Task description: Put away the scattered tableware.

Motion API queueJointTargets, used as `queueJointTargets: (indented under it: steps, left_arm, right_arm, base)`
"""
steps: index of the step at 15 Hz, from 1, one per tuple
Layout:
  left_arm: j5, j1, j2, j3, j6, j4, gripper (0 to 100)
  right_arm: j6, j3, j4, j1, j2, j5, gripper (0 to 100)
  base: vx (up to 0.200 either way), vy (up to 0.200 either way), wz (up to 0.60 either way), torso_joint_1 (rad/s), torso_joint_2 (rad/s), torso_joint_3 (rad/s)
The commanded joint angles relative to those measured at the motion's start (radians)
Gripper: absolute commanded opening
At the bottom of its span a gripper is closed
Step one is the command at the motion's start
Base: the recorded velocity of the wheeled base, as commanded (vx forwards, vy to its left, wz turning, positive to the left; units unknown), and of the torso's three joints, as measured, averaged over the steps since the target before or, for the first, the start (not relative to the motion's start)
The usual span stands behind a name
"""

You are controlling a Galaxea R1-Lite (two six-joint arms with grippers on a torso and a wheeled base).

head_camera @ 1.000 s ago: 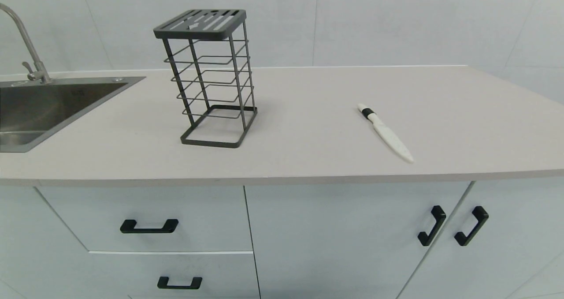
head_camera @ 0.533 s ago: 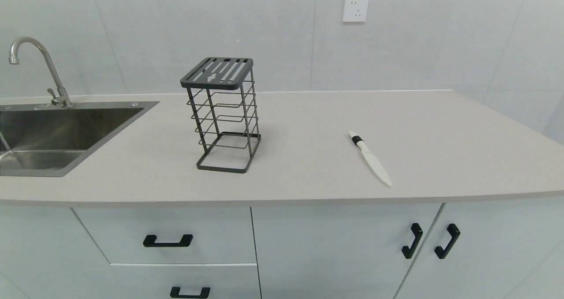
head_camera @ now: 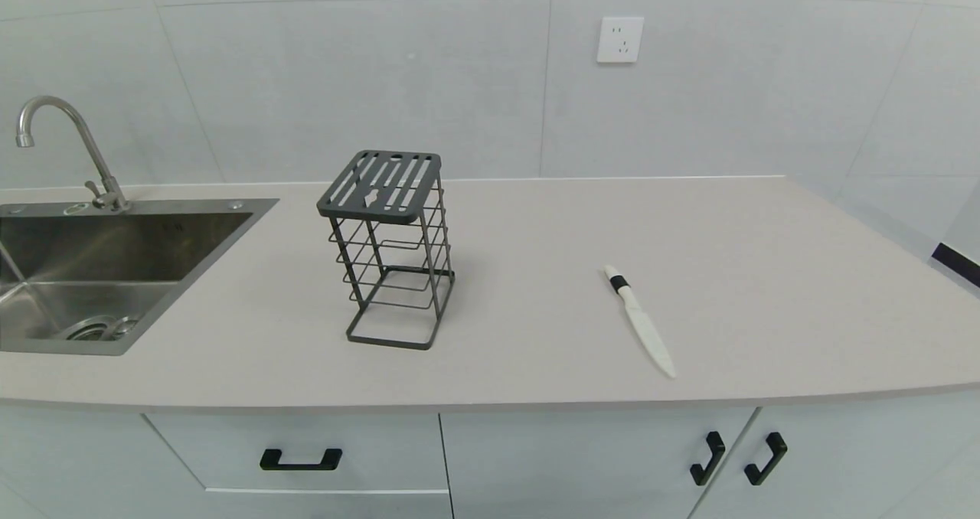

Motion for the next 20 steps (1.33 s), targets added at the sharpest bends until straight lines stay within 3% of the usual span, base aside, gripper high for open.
queueJointTargets:
  steps: [1, 10, 15, 20]
  left_arm:
    - [0.0, 0.0, 0.001, 0.0, 0.0, 0.0, 100]
    - [0.009, 0.0, 0.001, 0.0, 0.002, 0.002, 100]
    - [0.009, 0.0, 0.001, 0.0, 0.0, 0.002, 100]
    - [0.012, 0.0, 0.001, 0.0, 0.0, 0.002, 100]
  right_arm:
    - [0.0, 0.0, -0.001, 0.0, 0.001, 0.0, 100]
    - [-0.003, 0.0, -0.001, 0.0, 0.003, 0.001, 100]
    - [-0.002, -0.001, 0.001, 0.0, 0.003, 0.0, 100]
    - [-0.002, 0.0, 0.001, 0.0, 0.003, 0.0, 100]
  base:
    - [0.0, 0.0, 0.0, 0.286, -0.52, -0.261]
    - [0.0, 0.0, 0.0, 0.262, -0.51, -0.249]
    - [0.0, 0.0, 0.0, 0.042, -0.04, 0.004]
    - [0.0, 0.0, 0.0, 0.268, -0.02, 0.24]
